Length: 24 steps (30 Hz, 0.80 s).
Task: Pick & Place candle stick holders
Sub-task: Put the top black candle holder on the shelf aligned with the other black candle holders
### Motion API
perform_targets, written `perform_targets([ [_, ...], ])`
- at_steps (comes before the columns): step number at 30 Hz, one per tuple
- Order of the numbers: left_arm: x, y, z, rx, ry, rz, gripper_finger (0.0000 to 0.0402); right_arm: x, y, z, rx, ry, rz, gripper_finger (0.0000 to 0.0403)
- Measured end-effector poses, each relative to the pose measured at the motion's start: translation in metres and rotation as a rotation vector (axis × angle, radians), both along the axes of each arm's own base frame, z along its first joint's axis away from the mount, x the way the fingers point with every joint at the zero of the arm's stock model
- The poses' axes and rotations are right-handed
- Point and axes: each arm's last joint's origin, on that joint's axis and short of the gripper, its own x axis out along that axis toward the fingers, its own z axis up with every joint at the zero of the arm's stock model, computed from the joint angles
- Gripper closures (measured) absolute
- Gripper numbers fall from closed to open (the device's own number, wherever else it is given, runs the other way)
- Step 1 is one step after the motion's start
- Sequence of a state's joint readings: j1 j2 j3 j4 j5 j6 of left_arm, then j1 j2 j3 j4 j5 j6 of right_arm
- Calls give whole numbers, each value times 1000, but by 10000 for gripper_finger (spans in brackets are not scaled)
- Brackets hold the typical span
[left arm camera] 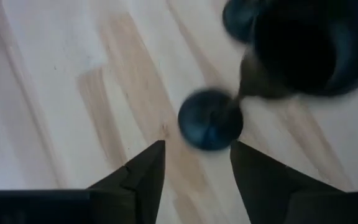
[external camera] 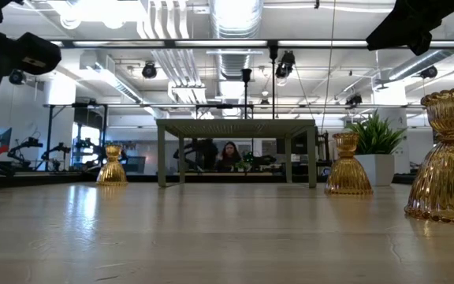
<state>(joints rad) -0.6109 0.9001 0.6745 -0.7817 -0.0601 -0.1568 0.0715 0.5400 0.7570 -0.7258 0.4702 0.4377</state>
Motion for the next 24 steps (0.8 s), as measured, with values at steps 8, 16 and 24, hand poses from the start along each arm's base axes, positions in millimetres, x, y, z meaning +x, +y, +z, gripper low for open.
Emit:
perform_targets([
  [8,7,-6,-19,-77,-104,-39,213,0,0,0,0,0,0,323],
  [16,8,-8,-23,-118,-105,-57,213,0,0,0,0,0,0,335],
  [24,9,-10,-28,-146,-108,-80,213,0,0,0,0,0,0,323],
])
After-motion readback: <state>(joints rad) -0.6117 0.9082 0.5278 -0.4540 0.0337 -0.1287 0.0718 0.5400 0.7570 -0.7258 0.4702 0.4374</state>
